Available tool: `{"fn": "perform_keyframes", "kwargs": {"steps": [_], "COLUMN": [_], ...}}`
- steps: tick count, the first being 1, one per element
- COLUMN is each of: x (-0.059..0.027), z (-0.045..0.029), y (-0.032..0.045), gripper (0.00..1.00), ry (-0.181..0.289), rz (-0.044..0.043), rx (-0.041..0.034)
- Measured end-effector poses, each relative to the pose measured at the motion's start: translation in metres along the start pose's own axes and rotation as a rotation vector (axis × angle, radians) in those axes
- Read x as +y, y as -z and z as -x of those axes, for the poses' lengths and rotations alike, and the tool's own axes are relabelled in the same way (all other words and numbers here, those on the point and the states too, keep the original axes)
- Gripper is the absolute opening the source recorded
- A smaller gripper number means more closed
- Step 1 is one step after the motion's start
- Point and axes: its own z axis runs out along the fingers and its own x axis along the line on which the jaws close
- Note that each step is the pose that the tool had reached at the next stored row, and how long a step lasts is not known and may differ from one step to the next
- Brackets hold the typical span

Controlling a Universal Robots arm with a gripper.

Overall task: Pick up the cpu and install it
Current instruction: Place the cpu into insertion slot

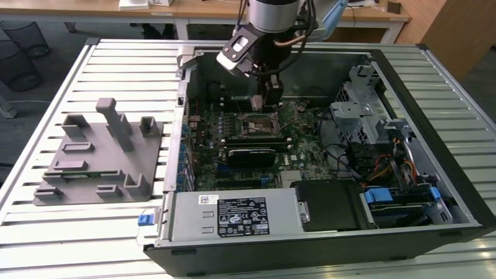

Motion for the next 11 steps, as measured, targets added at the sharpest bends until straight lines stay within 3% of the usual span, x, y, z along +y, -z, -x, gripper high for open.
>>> {"fn": "perform_keyframes", "kwargs": {"steps": [11], "x": [-0.0001], "z": [-0.0063], "y": [-0.0184], "gripper": [0.54], "ry": [-0.017], "rz": [0.0001], "rx": [-0.0004]}}
